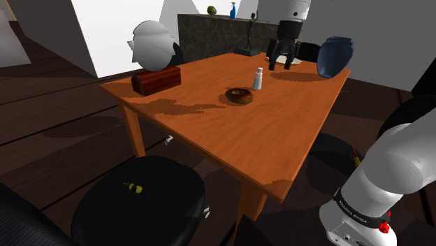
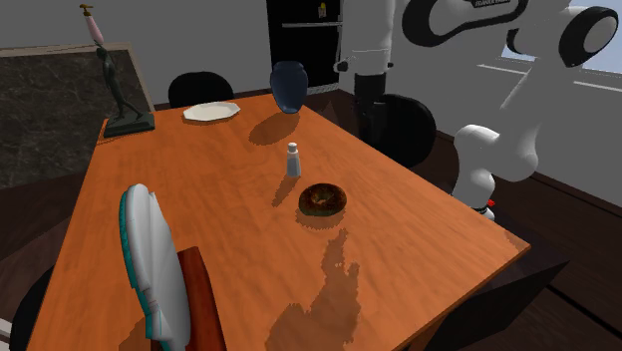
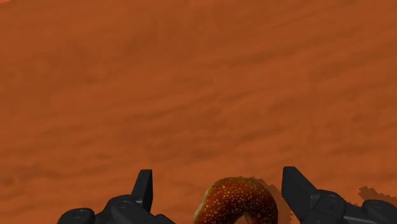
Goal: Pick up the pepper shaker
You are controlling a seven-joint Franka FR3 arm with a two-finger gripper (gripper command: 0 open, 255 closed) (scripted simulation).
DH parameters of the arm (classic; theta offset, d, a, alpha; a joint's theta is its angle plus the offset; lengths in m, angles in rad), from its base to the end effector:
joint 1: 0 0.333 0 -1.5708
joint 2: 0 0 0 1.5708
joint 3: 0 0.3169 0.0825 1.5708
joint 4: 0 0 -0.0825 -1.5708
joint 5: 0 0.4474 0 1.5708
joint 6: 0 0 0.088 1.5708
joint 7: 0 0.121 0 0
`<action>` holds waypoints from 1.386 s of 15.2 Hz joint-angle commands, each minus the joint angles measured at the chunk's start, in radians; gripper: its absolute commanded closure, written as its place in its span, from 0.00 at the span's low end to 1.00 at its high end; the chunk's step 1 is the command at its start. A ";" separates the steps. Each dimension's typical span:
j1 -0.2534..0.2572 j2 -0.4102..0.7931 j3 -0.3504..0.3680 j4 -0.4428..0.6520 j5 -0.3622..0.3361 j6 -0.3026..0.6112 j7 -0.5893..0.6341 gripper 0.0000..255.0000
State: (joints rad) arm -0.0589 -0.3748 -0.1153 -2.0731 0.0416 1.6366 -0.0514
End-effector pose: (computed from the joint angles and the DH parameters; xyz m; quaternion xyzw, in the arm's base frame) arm 0.4883 -0.0866 0.5558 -0.9969 0.0587 0.0273 0.0450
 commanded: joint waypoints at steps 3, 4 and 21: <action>-0.014 0.165 -0.036 0.143 0.006 -0.002 -0.034 0.00; -0.018 0.207 -0.044 0.182 0.010 -0.006 -0.043 0.00; -0.109 0.742 -0.109 0.725 0.094 -0.094 -0.132 0.00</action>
State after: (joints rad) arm -0.1681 0.3660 -0.2241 -1.3375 0.1358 1.5303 -0.1823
